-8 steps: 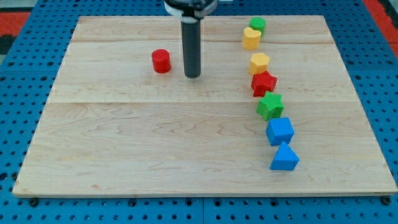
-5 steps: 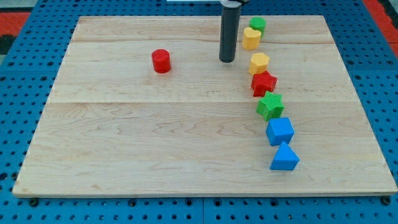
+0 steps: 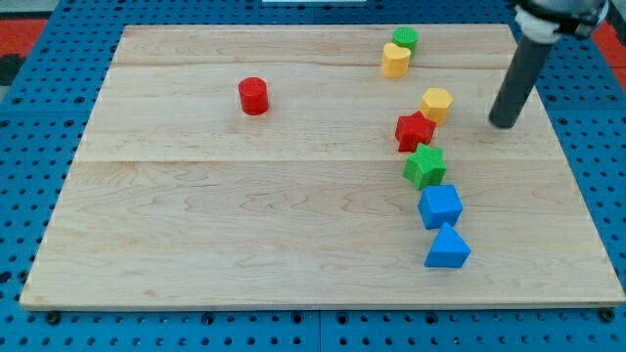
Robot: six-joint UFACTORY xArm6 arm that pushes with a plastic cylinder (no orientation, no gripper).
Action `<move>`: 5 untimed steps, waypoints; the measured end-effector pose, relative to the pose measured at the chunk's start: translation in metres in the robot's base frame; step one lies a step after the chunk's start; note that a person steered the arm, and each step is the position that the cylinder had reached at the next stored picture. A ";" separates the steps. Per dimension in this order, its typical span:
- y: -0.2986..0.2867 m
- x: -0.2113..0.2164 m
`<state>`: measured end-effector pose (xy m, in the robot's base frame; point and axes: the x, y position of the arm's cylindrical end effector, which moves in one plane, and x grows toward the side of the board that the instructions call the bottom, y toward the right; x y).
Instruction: Place the red star to the bottom of the red circle
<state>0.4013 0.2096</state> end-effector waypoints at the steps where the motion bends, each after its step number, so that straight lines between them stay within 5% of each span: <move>1: -0.012 -0.009; 2: -0.024 0.026; 4: -0.097 0.015; 5: -0.056 0.015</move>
<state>0.4166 0.1538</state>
